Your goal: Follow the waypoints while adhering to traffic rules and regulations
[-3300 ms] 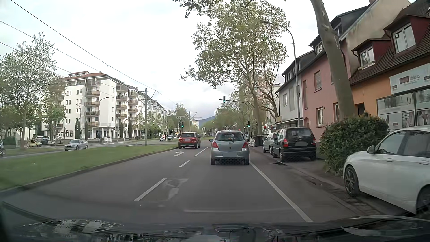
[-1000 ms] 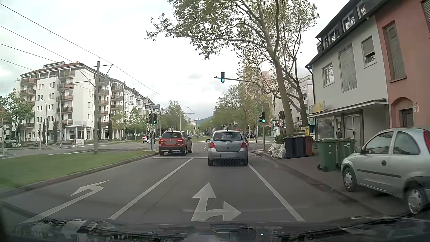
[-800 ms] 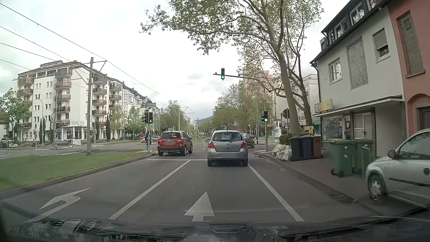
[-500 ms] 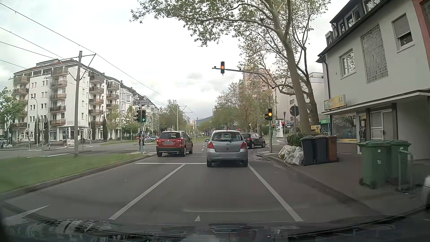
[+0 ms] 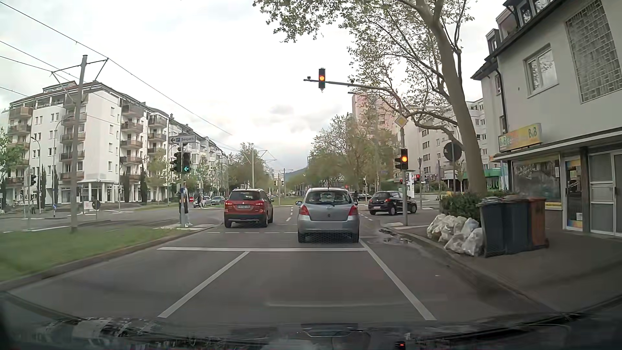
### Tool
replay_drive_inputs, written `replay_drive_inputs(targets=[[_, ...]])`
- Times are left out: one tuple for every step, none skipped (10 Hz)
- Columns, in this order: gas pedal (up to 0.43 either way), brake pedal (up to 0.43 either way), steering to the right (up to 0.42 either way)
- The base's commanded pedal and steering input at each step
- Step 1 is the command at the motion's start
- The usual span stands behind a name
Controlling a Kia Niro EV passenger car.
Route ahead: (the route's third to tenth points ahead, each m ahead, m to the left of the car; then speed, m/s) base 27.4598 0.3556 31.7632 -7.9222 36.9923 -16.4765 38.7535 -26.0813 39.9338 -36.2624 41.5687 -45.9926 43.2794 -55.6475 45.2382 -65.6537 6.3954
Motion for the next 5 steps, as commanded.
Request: replay_drive_inputs(targets=[[0.028,0.0,-0.001],[0.039,0.0,-0.001],[0.059,0.0,-0.001],[0.059,0.0,-0.002],[0.059,0.0,-0.002]])
